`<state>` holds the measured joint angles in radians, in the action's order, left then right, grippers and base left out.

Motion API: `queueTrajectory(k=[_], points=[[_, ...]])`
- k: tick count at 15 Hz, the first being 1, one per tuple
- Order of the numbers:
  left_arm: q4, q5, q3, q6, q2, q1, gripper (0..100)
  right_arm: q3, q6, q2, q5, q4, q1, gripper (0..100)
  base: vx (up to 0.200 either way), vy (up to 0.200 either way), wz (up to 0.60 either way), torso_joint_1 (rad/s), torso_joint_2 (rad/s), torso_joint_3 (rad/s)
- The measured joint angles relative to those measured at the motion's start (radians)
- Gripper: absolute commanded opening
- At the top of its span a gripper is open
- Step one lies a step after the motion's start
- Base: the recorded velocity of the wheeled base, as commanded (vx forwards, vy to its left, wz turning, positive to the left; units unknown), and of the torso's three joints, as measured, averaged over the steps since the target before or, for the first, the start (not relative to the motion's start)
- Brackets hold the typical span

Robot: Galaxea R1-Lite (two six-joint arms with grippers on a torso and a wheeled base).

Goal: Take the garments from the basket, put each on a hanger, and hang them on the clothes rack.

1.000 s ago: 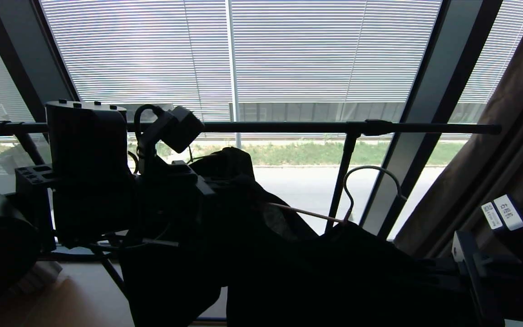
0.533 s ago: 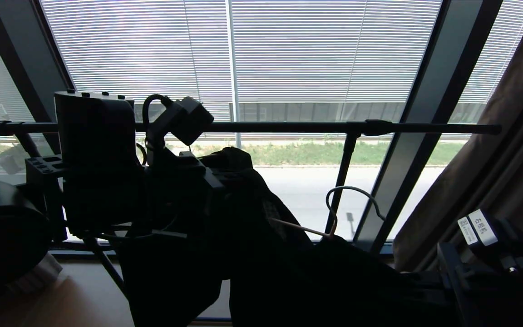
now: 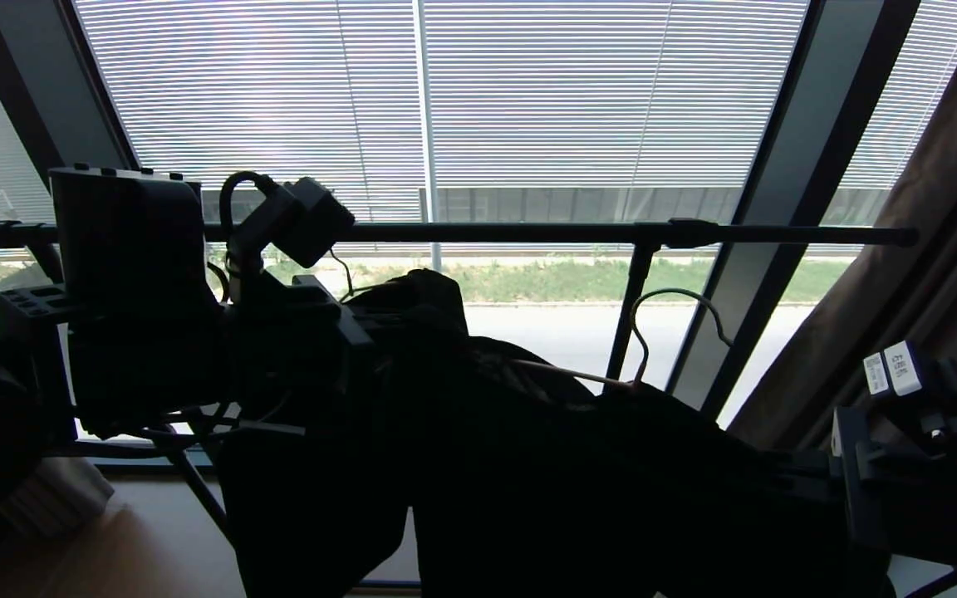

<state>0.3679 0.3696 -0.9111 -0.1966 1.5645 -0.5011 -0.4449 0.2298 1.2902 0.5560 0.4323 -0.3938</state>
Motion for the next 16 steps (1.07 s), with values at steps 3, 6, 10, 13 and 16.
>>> queueTrajectory(k=[3, 6, 10, 13, 16], points=[[0.000, -0.002, -0.011, -0.021, 0.009, 0.006, 0, 0.001, 0.000, -0.058, 0.027, -0.007, -0.005, 0, 0.000, 0.000, 0.00, 0.000, 0.00, 0.000], [0.000, -0.003, -0.045, -0.023, 0.040, 0.001, 0, 0.005, -0.001, -0.087, 0.038, -0.022, -0.043, 0, 0.000, 0.000, 0.00, 0.000, 0.00, 0.000], [-0.001, -0.007, -0.084, -0.023, 0.066, -0.046, 0, 0.006, -0.001, -0.081, 0.039, -0.038, -0.087, 0, 0.000, 0.000, 0.00, 0.000, 0.00, 0.000], [0.001, -0.006, -0.107, -0.033, 0.069, -0.103, 0, 0.008, -0.002, -0.035, 0.036, -0.037, -0.107, 0, 0.000, 0.000, 0.00, 0.000, 0.00, 0.000], [0.002, -0.003, -0.108, -0.044, 0.067, -0.134, 0, 0.008, -0.002, 0.001, 0.036, -0.031, -0.112, 0, 0.000, 0.000, 0.00, 0.000, 0.00, 0.000]])
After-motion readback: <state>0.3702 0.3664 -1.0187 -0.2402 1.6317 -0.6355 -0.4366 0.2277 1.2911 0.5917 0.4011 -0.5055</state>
